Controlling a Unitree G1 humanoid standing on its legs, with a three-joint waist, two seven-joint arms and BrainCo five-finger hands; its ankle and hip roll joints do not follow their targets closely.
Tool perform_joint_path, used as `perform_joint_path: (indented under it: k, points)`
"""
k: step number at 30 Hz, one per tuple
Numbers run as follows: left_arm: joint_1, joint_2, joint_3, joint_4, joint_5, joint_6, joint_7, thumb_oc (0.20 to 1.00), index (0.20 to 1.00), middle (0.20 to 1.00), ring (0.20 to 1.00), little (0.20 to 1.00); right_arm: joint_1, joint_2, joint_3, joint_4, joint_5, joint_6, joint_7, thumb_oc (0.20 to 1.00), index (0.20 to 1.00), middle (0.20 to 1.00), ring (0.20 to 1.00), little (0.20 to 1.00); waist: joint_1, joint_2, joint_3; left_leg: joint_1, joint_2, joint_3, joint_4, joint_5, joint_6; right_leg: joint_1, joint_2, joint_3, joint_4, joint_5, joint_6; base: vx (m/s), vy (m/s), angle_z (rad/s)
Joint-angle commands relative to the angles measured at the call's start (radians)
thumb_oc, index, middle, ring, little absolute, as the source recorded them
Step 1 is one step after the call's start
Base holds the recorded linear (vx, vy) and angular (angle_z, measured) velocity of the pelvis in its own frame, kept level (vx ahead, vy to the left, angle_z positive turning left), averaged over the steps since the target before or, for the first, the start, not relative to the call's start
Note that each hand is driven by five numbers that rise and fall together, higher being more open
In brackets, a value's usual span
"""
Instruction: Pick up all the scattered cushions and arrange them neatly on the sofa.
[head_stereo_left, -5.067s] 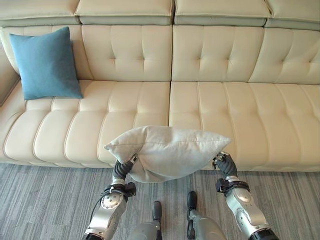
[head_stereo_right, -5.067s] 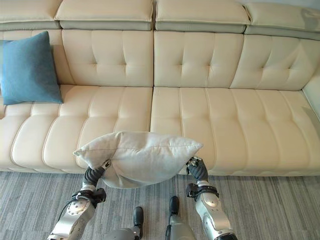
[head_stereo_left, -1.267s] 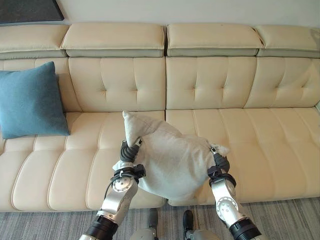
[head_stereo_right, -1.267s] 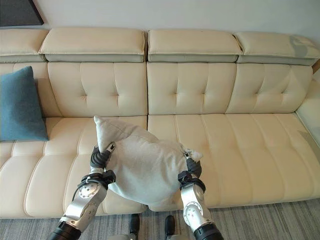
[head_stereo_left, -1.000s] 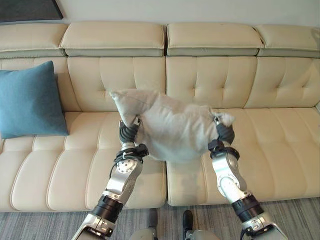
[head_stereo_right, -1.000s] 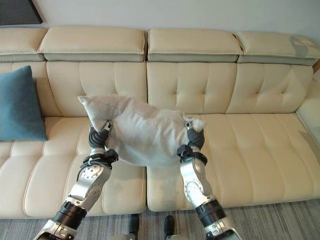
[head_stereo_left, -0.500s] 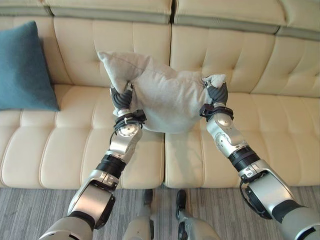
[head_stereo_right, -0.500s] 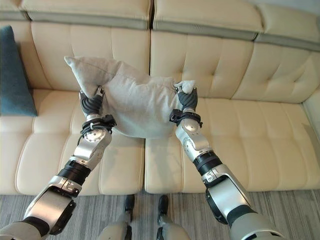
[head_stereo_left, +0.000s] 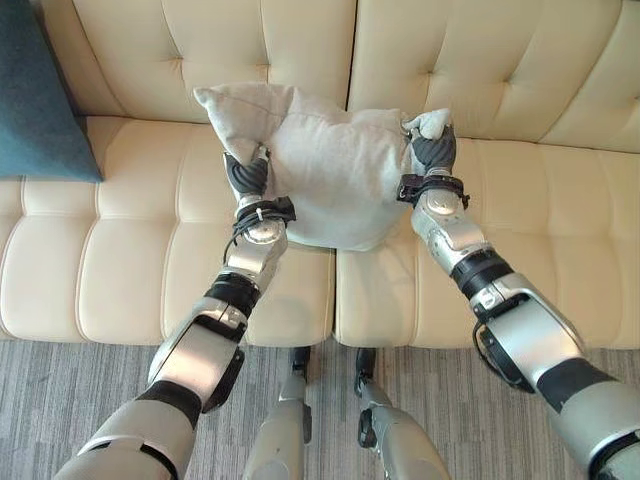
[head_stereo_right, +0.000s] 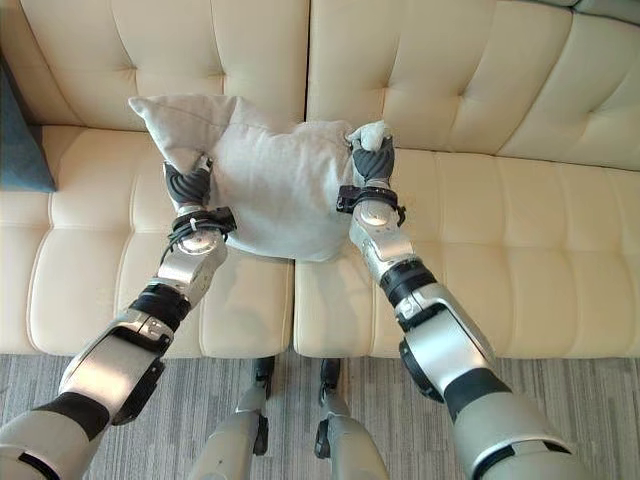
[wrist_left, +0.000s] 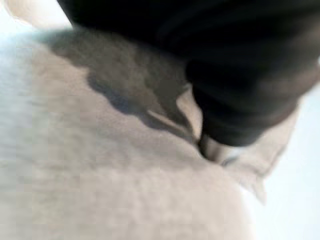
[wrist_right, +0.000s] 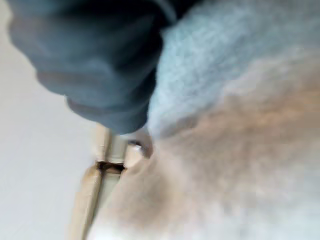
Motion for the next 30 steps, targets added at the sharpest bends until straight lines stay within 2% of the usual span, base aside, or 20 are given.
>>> perform_joint_path:
  k: [1, 3, 4, 6, 8, 9, 10, 12, 15, 16, 19, 20, 22, 26, 27, 30]
  points:
    - [-0.197, -0.014, -0.045, 0.145, -0.169, 0.008, -0.14, 1.0, 1.0, 1.0, 1.0, 1.0, -0.114, -0.055, 0.02, 0.14, -0.048, 0.075, 0.038, 1.0, 1.0, 1.0, 1.0, 1.0, -0.001, -0.011, 0.029, 0.05, 0.016, 0.025, -0.005, -0.094, -0.064, 0.032, -0.06, 0.004, -0.005, -0.084, 0.101, 0.0, 0.0, 0.0]
    - [-0.23, 0.014, -0.035, 0.171, -0.207, 0.01, -0.159, 1.0, 1.0, 1.0, 1.0, 1.0, -0.125, -0.079, 0.004, 0.18, -0.036, 0.082, 0.038, 1.0, 1.0, 1.0, 1.0, 1.0, 0.0, -0.006, 0.033, 0.055, 0.014, 0.023, -0.005, -0.096, -0.063, 0.037, -0.061, 0.0, -0.005, -0.084, 0.102, 0.0, 0.0, 0.0]
    - [-0.253, 0.105, 0.013, 0.187, -0.296, 0.015, -0.197, 1.0, 1.0, 1.0, 1.0, 1.0, -0.114, -0.148, -0.053, 0.209, 0.011, 0.082, 0.023, 1.0, 1.0, 1.0, 1.0, 1.0, 0.001, 0.004, 0.031, 0.064, 0.013, 0.019, -0.005, -0.099, -0.063, 0.044, -0.062, -0.001, -0.005, -0.087, 0.105, 0.01, -0.006, -0.03]
    - [-0.209, 0.198, 0.055, 0.114, -0.321, -0.011, -0.212, 1.0, 1.0, 1.0, 1.0, 1.0, -0.039, -0.194, -0.131, 0.148, 0.074, 0.044, 0.01, 1.0, 1.0, 1.0, 1.0, 1.0, -0.001, 0.011, 0.032, 0.078, 0.011, 0.016, -0.005, -0.107, -0.061, 0.056, -0.06, -0.001, -0.005, -0.092, 0.105, 0.01, -0.01, -0.05]
    - [-0.073, 0.274, 0.145, 0.045, -0.339, -0.018, -0.228, 1.0, 1.0, 1.0, 1.0, 1.0, 0.103, -0.24, -0.254, 0.021, 0.118, -0.005, -0.008, 1.0, 1.0, 1.0, 1.0, 1.0, -0.002, 0.016, 0.023, 0.097, 0.01, 0.021, -0.005, -0.114, -0.057, 0.072, -0.06, 0.0, -0.005, -0.097, 0.103, 0.03, -0.003, -0.05]
    - [-0.069, 0.274, 0.145, 0.043, -0.339, -0.018, -0.227, 1.0, 1.0, 1.0, 1.0, 1.0, 0.109, -0.238, -0.255, 0.016, 0.116, -0.004, -0.01, 1.0, 1.0, 1.0, 1.0, 1.0, -0.002, 0.016, 0.018, 0.099, 0.011, 0.02, -0.005, -0.118, -0.058, 0.073, -0.06, 0.001, -0.005, -0.1, 0.104, 0.08, 0.015, -0.07]
    - [0.05, 0.321, 0.202, 0.025, -0.307, -0.011, -0.261, 1.0, 1.0, 1.0, 1.0, 1.0, 0.242, -0.272, -0.35, -0.045, 0.13, -0.047, 0.004, 1.0, 1.0, 1.0, 1.0, 1.0, -0.005, 0.023, 0.0, 0.119, 0.009, 0.024, -0.005, -0.129, -0.055, 0.093, -0.061, 0.001, -0.005, -0.111, 0.103, 0.06, 0.015, -0.08]
    - [0.198, 0.342, 0.255, -0.034, -0.294, -0.013, -0.299, 1.0, 1.0, 1.0, 1.0, 1.0, 0.375, -0.285, -0.453, -0.103, 0.146, -0.084, 0.0, 1.0, 1.0, 1.0, 1.0, 1.0, -0.006, 0.031, -0.017, 0.132, 0.006, 0.025, -0.005, -0.132, -0.051, 0.108, -0.063, -0.005, -0.005, -0.114, 0.101, 0.07, 0.013, -0.05]
    - [0.457, 0.303, 0.33, -0.135, -0.248, -0.005, -0.349, 1.0, 1.0, 1.0, 1.0, 1.0, 0.589, -0.263, -0.53, -0.174, 0.108, -0.09, 0.042, 1.0, 1.0, 1.0, 1.0, 1.0, -0.006, 0.036, -0.053, 0.177, 0.005, 0.025, -0.005, -0.154, -0.047, 0.153, -0.065, -0.011, -0.005, -0.133, 0.1, 0.09, 0.015, -0.02]
    - [0.714, 0.206, 0.4, -0.229, -0.213, 0.014, -0.384, 1.0, 1.0, 1.0, 1.0, 1.0, 0.793, -0.191, -0.583, -0.265, 0.055, -0.076, 0.079, 1.0, 1.0, 1.0, 1.0, 1.0, -0.007, 0.04, -0.084, 0.216, 0.006, 0.031, -0.005, -0.167, -0.043, 0.191, -0.065, -0.015, -0.005, -0.143, 0.1, 0.09, 0.024, -0.01]
    - [0.88, 0.127, 0.443, -0.228, -0.171, 0.047, -0.416, 1.0, 1.0, 1.0, 1.0, 1.0, 0.93, -0.12, -0.603, -0.303, 0.039, -0.058, 0.137, 1.0, 1.0, 1.0, 1.0, 1.0, -0.008, 0.04, -0.113, 0.245, 0.007, 0.034, -0.005, -0.176, -0.037, 0.216, -0.063, -0.014, -0.005, -0.148, 0.101, 0.02, 0.025, -0.04]
    - [0.885, 0.127, 0.443, -0.23, -0.17, 0.047, -0.416, 1.0, 1.0, 1.0, 1.0, 1.0, 0.935, -0.12, -0.603, -0.306, 0.038, -0.057, 0.137, 1.0, 1.0, 1.0, 1.0, 1.0, -0.009, 0.04, -0.115, 0.246, 0.007, 0.034, -0.005, -0.176, -0.037, 0.217, -0.063, -0.014, -0.005, -0.148, 0.101, -0.03, 0.024, -0.04]
    - [0.979, 0.078, 0.45, -0.188, -0.11, 0.078, -0.449, 1.0, 1.0, 1.0, 1.0, 1.0, 1.049, -0.06, -0.597, -0.318, 0.023, -0.027, 0.201, 1.0, 1.0, 1.0, 1.0, 1.0, -0.013, 0.041, -0.144, 0.272, 0.009, 0.04, -0.005, -0.183, -0.034, 0.241, -0.063, -0.012, -0.005, -0.149, 0.102, -0.06, 0.046, -0.03]
    - [1.036, 0.033, 0.405, -0.146, -0.039, 0.098, -0.484, 1.0, 1.0, 1.0, 1.0, 1.0, 1.134, -0.001, -0.58, -0.274, 0.04, -0.004, 0.256, 1.0, 1.0, 1.0, 1.0, 1.0, -0.019, 0.042, -0.169, 0.3, 0.007, 0.042, -0.005, -0.188, -0.031, 0.263, -0.06, -0.01, -0.005, -0.148, 0.103, -0.08, 0.059, -0.01]
    - [1.063, 0.01, 0.378, -0.129, 0.007, 0.113, -0.506, 1.0, 1.0, 1.0, 1.0, 1.0, 1.17, 0.02, -0.563, -0.242, 0.023, 0.016, 0.287, 1.0, 1.0, 1.0, 1.0, 1.0, -0.02, 0.044, -0.185, 0.315, 0.005, 0.045, -0.005, -0.191, -0.027, 0.276, -0.061, -0.008, -0.005, -0.147, 0.104, -0.09, 0.076, -0.11]
    - [1.075, -0.018, 0.334, -0.068, 0.079, 0.135, -0.527, 1.0, 1.0, 1.0, 1.0, 1.0, 1.211, 0.043, -0.546, -0.192, -0.028, 0.032, 0.3, 1.0, 1.0, 1.0, 1.0, 1.0, -0.027, 0.044, -0.205, 0.34, -0.002, 0.047, -0.005, -0.198, -0.019, 0.297, -0.067, -0.002, -0.005, -0.139, 0.108, -0.11, 0.114, -0.16]
